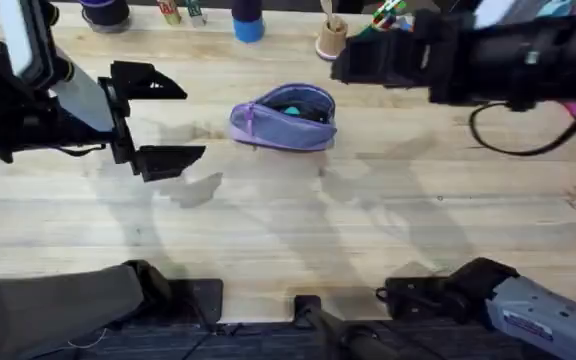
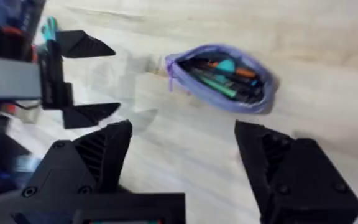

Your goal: Unzip the bag, pick up the pens from the table one at a time and place them inside, then zip the bag closed.

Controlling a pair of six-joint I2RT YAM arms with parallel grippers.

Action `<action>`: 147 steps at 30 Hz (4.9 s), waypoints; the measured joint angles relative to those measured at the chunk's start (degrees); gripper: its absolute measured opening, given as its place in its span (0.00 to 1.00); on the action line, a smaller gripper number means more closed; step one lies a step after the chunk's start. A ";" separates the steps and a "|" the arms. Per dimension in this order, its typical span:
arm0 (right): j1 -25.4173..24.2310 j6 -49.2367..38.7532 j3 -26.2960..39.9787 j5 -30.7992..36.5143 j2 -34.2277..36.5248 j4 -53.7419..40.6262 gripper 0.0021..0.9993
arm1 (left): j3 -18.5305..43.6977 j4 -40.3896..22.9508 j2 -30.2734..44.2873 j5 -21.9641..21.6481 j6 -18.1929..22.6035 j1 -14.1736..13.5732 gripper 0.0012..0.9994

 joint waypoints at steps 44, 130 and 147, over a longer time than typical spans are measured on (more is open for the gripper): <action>22.65 21.95 0.00 16.21 22.32 16.63 1.00 | 0.00 0.00 0.00 -0.02 0.02 0.00 0.99; 21.08 22.58 0.00 26.67 44.44 37.11 0.03 | 0.00 0.00 0.00 -0.02 0.02 0.00 0.99; 19.72 21.03 -0.02 25.55 37.93 35.67 0.03 | 0.00 0.00 0.00 -0.02 0.04 0.00 0.99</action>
